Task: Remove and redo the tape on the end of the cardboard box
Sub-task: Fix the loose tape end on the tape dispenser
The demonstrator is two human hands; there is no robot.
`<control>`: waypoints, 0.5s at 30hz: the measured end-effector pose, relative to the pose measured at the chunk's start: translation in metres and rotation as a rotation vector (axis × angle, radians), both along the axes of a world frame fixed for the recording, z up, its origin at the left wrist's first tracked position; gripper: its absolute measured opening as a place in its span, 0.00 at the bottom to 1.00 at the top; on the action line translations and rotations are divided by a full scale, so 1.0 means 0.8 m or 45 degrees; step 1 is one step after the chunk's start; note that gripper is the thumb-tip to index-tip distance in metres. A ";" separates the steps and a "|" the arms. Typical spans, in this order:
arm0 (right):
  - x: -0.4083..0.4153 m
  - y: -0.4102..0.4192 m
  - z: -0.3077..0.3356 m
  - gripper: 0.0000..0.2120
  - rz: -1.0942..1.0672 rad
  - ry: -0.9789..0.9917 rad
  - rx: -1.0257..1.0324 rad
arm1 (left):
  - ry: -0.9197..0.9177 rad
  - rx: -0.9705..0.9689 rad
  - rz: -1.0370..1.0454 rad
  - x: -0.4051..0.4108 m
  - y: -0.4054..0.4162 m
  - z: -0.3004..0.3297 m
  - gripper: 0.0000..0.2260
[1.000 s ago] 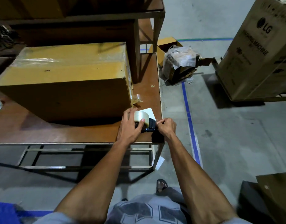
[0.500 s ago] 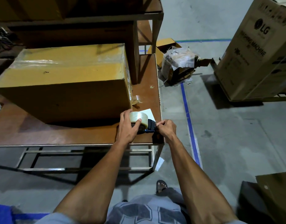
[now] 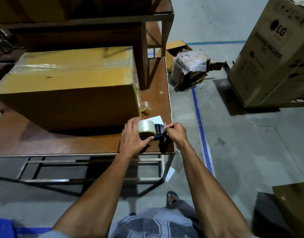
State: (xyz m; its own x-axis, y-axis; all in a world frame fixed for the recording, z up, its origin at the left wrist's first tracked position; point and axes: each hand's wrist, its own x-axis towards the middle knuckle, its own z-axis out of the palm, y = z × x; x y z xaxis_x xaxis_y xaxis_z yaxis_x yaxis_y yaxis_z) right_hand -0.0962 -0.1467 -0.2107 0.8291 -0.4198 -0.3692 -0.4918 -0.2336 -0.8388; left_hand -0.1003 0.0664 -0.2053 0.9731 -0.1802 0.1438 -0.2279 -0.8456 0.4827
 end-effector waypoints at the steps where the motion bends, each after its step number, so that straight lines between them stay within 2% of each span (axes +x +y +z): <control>1: 0.002 0.002 0.003 0.09 0.004 -0.020 -0.018 | -0.087 0.095 -0.045 0.002 -0.002 0.005 0.45; 4: 0.009 0.008 0.013 0.09 0.023 -0.060 -0.036 | -0.232 0.374 -0.158 0.012 -0.013 0.020 0.41; 9: 0.016 0.010 0.024 0.09 0.103 -0.063 -0.081 | -0.206 0.784 -0.293 0.028 -0.038 0.048 0.39; 15: 0.007 0.008 0.028 0.07 0.160 -0.015 -0.038 | -0.047 0.949 -0.340 0.040 -0.059 0.065 0.32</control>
State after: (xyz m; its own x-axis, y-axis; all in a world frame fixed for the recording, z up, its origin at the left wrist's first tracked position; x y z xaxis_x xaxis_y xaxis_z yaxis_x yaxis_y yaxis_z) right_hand -0.0906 -0.1406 -0.1882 0.8801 -0.3231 -0.3478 -0.4471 -0.3179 -0.8361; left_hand -0.0682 0.0190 -0.1535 0.8802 -0.4687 -0.0750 -0.4737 -0.8575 -0.2010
